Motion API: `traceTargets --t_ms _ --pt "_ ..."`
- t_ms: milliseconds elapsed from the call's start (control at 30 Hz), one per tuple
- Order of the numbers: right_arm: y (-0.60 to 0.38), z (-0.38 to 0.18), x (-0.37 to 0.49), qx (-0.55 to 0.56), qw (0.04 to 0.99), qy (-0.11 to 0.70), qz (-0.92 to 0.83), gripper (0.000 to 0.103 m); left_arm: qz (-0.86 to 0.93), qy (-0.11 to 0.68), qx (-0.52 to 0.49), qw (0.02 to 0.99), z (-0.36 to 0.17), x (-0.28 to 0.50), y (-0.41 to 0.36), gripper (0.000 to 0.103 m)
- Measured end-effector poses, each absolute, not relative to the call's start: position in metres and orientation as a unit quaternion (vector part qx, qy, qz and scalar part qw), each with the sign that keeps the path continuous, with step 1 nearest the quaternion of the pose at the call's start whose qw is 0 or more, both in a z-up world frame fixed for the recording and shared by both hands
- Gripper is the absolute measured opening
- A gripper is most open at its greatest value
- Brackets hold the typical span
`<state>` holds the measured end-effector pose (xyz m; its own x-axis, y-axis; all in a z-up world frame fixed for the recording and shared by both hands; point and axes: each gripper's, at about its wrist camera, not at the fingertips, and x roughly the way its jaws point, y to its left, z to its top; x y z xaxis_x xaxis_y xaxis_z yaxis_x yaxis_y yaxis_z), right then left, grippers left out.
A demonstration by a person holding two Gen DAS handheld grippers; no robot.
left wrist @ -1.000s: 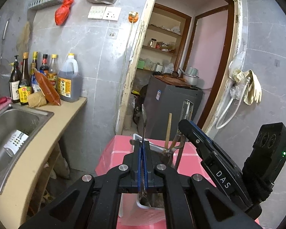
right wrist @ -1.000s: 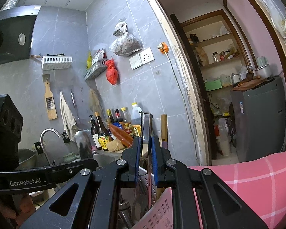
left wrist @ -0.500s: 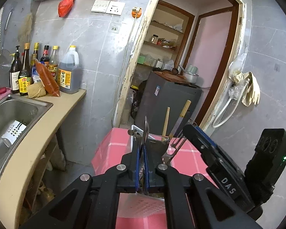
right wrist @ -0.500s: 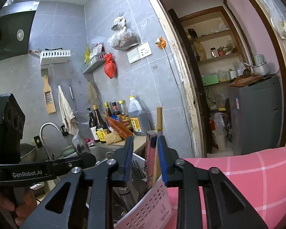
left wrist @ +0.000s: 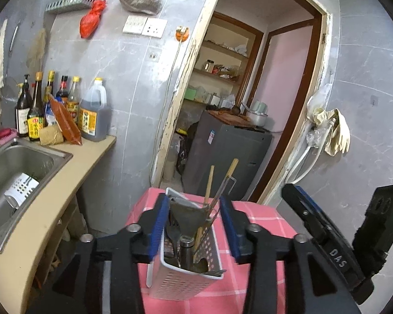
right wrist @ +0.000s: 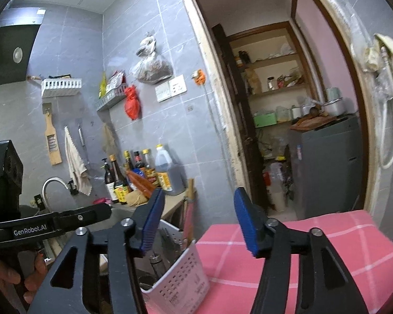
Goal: Organize utensils
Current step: 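Open both tools and withdraw them from the caddy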
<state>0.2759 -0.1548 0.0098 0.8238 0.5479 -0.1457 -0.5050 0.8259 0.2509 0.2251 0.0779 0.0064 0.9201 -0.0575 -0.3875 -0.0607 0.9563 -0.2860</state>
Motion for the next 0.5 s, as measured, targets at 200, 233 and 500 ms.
traceTargets --t_ms 200,233,500 --pt "-0.184 0.031 0.252 0.092 0.962 0.098 0.238 0.068 -0.002 0.181 -0.123 0.976 0.022 0.209 0.06 0.067" --pt "-0.189 0.035 0.248 0.09 0.964 0.098 0.231 0.072 -0.003 0.179 -0.119 0.977 0.024 0.206 0.057 0.071" --pt "-0.226 0.059 0.206 0.07 0.975 0.092 0.188 0.092 -0.013 0.153 -0.109 0.982 0.038 0.176 0.032 0.092"
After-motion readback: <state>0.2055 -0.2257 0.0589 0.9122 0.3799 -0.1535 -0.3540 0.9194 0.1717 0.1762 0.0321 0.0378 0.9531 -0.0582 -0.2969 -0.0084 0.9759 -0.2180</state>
